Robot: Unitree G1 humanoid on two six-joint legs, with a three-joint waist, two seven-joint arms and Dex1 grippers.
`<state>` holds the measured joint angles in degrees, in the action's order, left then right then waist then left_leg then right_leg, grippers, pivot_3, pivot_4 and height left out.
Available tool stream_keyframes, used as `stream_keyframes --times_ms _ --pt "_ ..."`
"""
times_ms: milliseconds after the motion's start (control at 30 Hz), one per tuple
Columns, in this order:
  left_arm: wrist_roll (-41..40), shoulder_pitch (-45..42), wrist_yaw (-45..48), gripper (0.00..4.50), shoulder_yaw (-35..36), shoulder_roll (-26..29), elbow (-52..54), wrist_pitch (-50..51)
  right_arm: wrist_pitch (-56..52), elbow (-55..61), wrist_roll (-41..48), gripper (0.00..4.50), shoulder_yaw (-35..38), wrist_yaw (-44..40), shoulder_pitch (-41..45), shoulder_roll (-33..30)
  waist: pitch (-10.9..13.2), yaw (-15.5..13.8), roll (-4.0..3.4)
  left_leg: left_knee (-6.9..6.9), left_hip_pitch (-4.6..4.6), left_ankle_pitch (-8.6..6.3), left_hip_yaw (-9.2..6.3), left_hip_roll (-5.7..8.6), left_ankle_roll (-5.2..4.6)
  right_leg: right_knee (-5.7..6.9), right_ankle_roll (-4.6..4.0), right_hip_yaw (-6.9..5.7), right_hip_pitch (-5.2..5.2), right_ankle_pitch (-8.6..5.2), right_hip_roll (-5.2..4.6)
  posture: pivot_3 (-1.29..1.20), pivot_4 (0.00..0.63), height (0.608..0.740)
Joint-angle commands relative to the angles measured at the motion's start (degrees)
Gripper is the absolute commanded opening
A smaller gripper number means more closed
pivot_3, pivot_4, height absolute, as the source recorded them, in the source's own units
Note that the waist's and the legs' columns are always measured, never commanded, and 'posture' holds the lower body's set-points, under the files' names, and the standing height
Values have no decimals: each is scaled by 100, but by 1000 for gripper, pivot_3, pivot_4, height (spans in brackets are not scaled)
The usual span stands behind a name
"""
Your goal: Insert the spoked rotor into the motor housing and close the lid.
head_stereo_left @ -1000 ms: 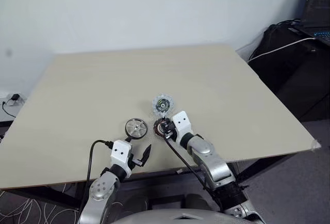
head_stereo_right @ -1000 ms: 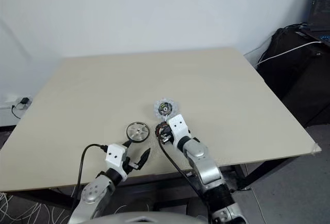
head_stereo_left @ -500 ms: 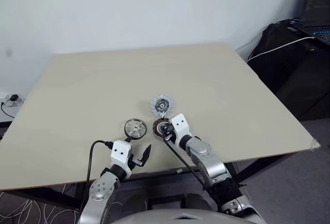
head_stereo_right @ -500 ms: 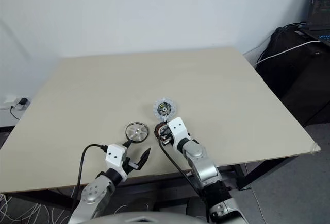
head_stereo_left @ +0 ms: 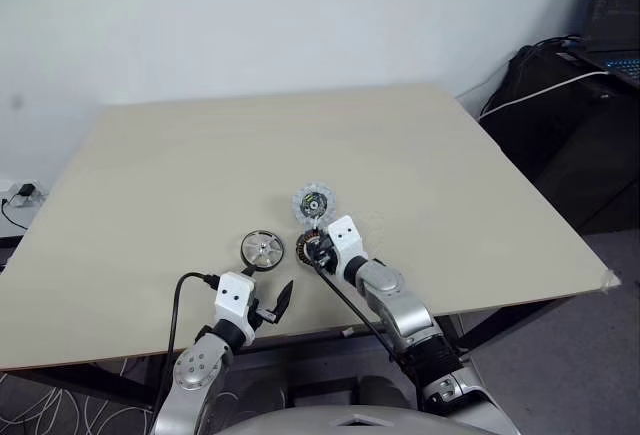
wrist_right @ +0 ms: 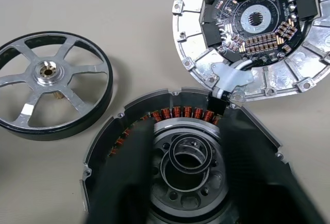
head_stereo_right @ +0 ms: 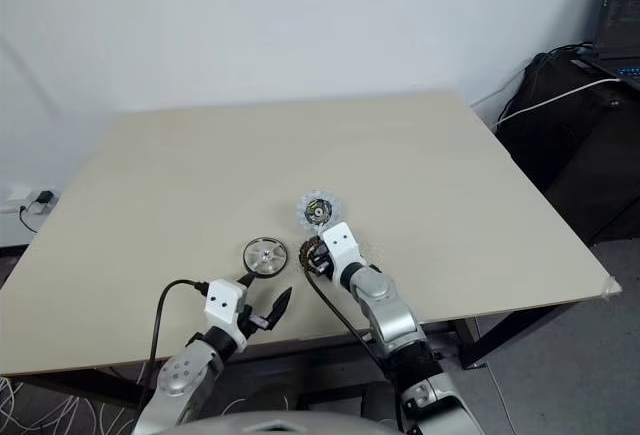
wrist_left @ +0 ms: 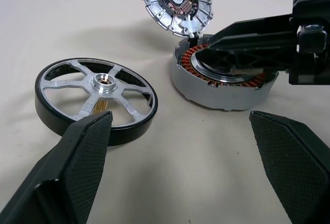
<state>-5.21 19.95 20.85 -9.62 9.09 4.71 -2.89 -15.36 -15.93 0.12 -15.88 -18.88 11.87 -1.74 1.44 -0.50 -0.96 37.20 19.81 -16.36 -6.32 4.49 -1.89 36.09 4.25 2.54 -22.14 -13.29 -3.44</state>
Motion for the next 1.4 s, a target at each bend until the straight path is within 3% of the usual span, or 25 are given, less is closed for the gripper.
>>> stream_keyframes --times_ms 33,100,167,367,533,867,1400 --pt "-32 -70 1 4500 26 -16 80 -117 -82 1076 285 2654 70 -274 -192 -60 0 -15 0 0 1 0 0 0 0 0 0 0 -1 0 0 0 0 740" --pt "-29 -66 3 4500 28 -14 74 -128 -249 1503 446 2489 123 -358 -330 -92 0 -16 0 -1 5 -1 -1 0 0 0 1 0 -5 -1 -1 0 0 740" --pt "-35 -64 9 4500 28 -17 63 -134 -502 1944 541 1987 119 -409 -483 -170 -1 -14 1 -1 8 -1 -1 0 0 1 2 0 -10 -1 -1 0 0 740" --pt "-22 -143 43 4500 -21 -39 -3 -128 -2110 2443 243 24 -114 205 -339 -64 -3 -21 5 1 8 1 0 -1 4 7 13 0 -12 -9 -1 0 0 740" --pt "-44 -128 33 4500 -30 -67 49 -68 -2896 2232 232 24 -291 338 197 215 -3 -17 4 1 11 7 0 -2 13 25 6 1 -25 -7 -1 0 0 740" --pt "-39 -37 -57 4500 9 -134 152 -57 -3017 784 58 24 -258 441 1204 292 -5 11 7 -1 11 8 0 1 15 32 -7 1 -31 -2 0 0 0 740" --pt "-93 -61 -63 4500 16 -143 113 -80 -3192 386 87 24 -42 399 1348 245 -5 131 7 0 6 14 -1 1 26 66 -15 1 -38 -9 0 0 0 740"
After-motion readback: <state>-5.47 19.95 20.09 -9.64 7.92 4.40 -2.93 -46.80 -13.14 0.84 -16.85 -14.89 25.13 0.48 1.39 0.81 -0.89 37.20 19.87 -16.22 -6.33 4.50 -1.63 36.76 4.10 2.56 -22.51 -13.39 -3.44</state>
